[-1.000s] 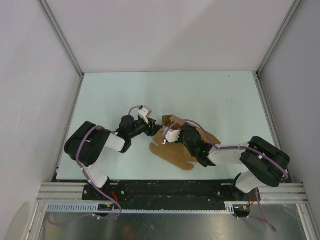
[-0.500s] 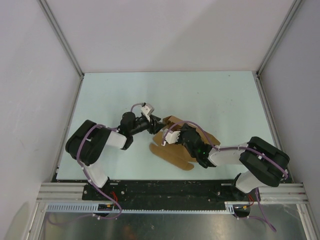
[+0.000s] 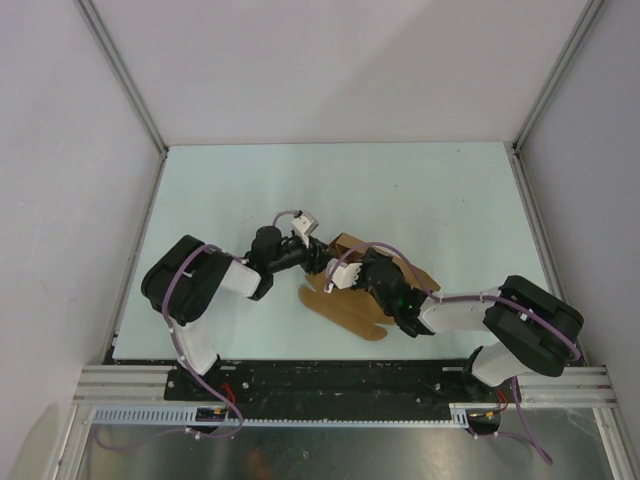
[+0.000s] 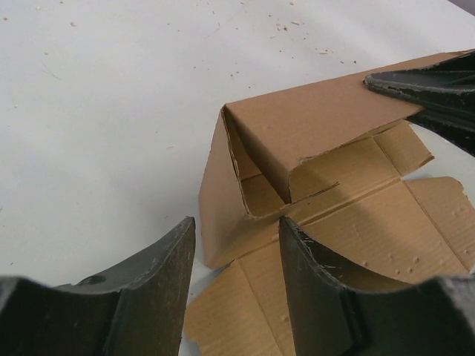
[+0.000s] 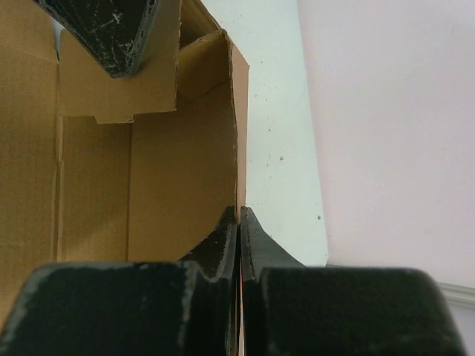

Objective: Fold the paper box

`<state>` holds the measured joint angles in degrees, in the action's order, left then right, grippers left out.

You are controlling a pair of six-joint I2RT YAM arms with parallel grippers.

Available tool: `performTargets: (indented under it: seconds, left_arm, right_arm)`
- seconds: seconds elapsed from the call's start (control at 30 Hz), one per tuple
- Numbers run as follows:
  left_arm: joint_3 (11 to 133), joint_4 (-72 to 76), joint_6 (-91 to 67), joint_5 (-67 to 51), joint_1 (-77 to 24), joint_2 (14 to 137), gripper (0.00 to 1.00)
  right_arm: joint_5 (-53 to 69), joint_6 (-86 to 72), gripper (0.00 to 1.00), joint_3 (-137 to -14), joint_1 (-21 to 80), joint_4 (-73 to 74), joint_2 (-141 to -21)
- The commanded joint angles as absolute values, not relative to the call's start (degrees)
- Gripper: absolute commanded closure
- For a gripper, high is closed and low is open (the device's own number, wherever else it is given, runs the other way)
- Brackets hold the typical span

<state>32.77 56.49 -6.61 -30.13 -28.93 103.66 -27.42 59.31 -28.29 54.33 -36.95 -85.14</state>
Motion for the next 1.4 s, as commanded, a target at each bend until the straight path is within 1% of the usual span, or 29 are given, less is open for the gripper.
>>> performTargets:
  seconds: [0.0,0.3,0.57,0.77,1.13,1.37]
  left_arm:
    - [35.51,57.13,-6.42,-27.78,-29.53,104.94,0.46]
    - [36.65,57.22,-7.47,-26.19,-32.08,105.91,0.45]
    - [34.28,57.39,-5.89,-24.7,-32.43,104.59,0.44]
    - [33.57,57.31,-5.27,-26.19,-32.43,103.71,0.42]
    - [33.4,57.39,-4.84,-32.25,-30.32,102.75,0.42]
    - [33.49,57.3,-3.78,-42.34,-29.88,102.83,0.42]
  right_arm:
    - [-24.34,56.78,1.0,-27.69,55.02,-35.33,-84.02]
    - [-24.87,56.25,1.0,-27.6,55.11,-34.89,-84.9]
    - [-26.28,56.07,1.0,-27.51,55.28,-35.07,-85.17]
    - [-26.28,56.25,1.0,-27.6,55.37,-34.98,-85.17]
    - [-26.1,56.16,1.0,-27.51,55.37,-34.72,-85.69]
    - [-26.37,56.16,1.0,-27.51,55.37,-34.89,-85.96]
